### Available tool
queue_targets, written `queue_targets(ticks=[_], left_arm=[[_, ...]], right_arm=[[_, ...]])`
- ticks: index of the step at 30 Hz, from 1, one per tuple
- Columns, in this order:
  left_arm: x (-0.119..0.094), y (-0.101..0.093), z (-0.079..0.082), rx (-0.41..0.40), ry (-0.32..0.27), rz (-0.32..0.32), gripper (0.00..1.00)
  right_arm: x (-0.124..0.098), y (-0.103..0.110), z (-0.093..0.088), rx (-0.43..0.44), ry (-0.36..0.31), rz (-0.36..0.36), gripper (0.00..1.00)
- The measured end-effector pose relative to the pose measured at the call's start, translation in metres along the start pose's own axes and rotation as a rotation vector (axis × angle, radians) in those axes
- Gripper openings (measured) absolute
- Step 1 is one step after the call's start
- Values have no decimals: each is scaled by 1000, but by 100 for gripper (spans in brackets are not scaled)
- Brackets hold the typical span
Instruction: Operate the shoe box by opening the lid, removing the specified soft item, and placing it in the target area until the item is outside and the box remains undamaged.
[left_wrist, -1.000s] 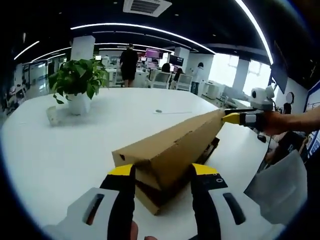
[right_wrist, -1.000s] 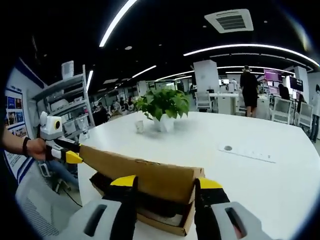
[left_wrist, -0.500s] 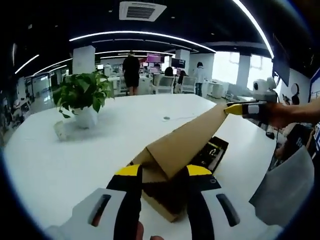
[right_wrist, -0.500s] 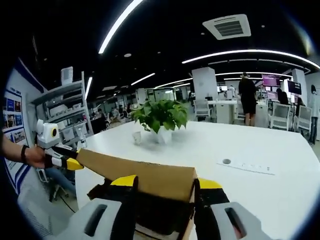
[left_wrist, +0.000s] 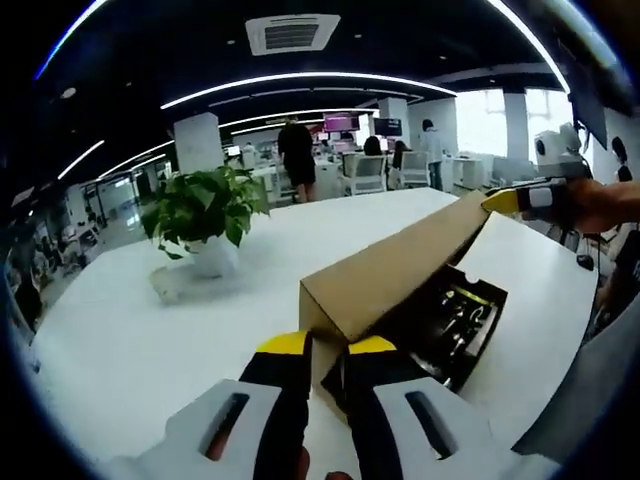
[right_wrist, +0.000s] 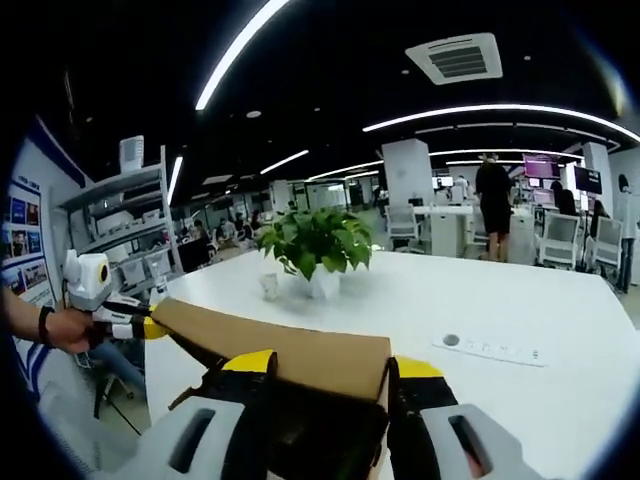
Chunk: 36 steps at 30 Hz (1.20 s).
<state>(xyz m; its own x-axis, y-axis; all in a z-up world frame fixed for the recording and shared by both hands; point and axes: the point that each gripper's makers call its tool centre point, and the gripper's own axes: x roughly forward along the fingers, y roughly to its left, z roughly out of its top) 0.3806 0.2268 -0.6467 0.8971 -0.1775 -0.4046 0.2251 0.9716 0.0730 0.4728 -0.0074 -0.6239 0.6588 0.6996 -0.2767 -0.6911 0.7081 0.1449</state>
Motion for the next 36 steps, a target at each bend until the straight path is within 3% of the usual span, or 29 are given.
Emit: queue_targets(ticks=[6,8,14,21,22,26,29,36], left_arm=[[3,6,4,-34,5,44,6],[3,8,5,-71,9,38,7],[4,8,6,-71,20,34,6],[6,11,7,-77,33,32,6],[7,11,8,-80,34,32,6],[8,12,9,-91,35,35,6],[10,14,10,-97,35,37,6],[14,19,12,-117,30,36,6]], right_arm=[[3,-1,7,-41,-20,9,41],[3,2,9,-65,-26,21,42],[3,5,11,-105,-25,59,45],[4,9,4,-188,22,117,51],[5,7,3,-232,33,113,50],[11,-2,1,-238,52,86,41],[17,-13,-6,-239,101,48,30],[25,-30,-4,-199,89,2,12]])
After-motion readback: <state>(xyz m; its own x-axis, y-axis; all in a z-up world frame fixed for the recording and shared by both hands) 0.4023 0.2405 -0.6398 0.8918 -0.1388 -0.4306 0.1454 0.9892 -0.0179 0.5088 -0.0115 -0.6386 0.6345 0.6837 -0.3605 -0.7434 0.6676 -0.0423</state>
